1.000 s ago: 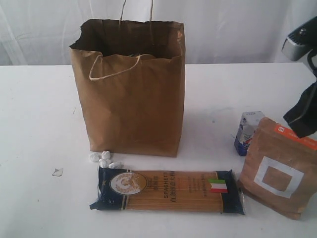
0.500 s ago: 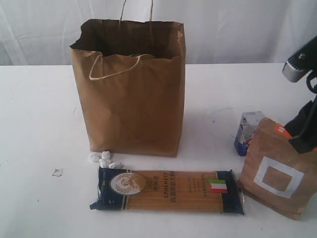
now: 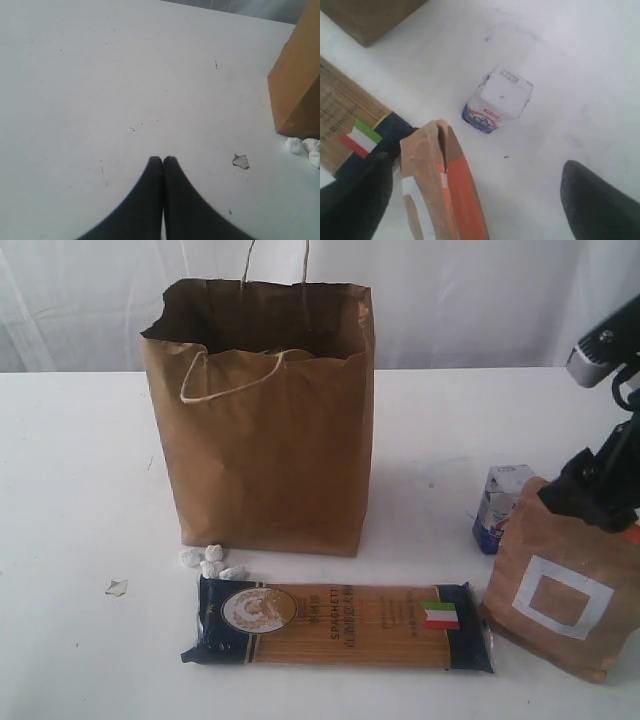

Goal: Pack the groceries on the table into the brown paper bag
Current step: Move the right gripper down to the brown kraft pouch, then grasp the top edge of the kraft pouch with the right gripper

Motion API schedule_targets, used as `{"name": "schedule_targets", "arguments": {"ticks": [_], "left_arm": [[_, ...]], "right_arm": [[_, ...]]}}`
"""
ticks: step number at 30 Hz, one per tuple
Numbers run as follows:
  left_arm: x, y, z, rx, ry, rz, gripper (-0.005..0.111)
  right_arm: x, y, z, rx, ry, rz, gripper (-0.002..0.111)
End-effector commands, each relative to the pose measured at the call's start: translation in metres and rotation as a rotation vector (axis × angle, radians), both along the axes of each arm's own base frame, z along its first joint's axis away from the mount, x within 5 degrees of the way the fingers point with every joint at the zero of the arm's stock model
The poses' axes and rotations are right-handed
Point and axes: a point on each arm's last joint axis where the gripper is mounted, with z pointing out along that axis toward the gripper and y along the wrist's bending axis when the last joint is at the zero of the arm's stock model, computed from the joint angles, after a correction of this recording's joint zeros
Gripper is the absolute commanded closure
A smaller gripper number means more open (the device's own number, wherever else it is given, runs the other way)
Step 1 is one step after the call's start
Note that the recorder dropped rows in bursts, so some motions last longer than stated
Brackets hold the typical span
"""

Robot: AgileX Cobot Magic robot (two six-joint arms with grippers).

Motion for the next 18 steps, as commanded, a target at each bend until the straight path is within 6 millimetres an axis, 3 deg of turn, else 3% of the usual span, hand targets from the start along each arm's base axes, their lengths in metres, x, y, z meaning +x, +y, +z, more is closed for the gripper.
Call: {"name": "schedule_targets", "arguments": {"ticks": [1,4,11,18], "left_arm": [[0.0,0.0,-0.001,-0.005,-0.002,0.004,0.107],[0.0,0.0,-0.001,-0.005,-0.002,0.004,0.107],[0.0,0.0,-0.001,-0.005,-0.002,0.004,0.107],[0.0,0.0,-0.001,-0.005,-0.002,0.004,0.107]], "right_arm": [[0.007,0.004,0.0,0.11,-0.023,-0.054,0.024],[0.004,0.006,-0.015,0.133,-0.009,-0.046,0.024],[-0.023,-0.002,-0.069,0.114,-0.003,-0.124,0.024],[-0.034,-0.007,-0.097,0.086,-0.026,-0.174,0.024]]}}
